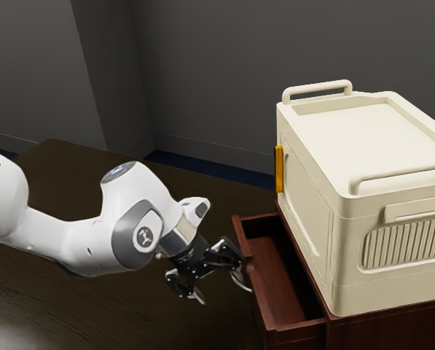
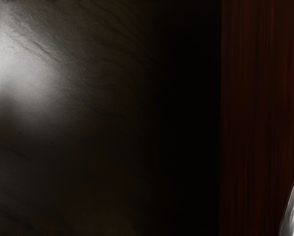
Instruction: Pull the drawer handle with one arm to open the drawer
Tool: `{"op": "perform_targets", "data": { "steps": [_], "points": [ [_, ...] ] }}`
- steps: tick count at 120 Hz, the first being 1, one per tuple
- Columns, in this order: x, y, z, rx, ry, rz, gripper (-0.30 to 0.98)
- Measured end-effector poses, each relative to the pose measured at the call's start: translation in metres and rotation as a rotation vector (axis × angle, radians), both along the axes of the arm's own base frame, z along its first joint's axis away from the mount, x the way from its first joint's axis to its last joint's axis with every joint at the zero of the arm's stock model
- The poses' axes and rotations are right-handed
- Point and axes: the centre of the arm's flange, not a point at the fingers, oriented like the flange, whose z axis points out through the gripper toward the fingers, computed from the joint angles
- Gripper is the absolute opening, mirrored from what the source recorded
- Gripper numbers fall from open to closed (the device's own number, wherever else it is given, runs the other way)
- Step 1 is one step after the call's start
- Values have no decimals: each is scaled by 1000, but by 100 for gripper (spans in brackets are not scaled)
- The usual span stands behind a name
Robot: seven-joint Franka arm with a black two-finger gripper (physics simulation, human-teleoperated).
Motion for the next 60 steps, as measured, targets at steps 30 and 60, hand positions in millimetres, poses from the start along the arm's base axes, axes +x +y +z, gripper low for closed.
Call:
{"op": "perform_targets", "data": {
  "steps": [30,60],
  "points": [
    [-8,25,2,18,3,36,69],
    [-16,35,-2,30,17,44,69]
  ]
}}
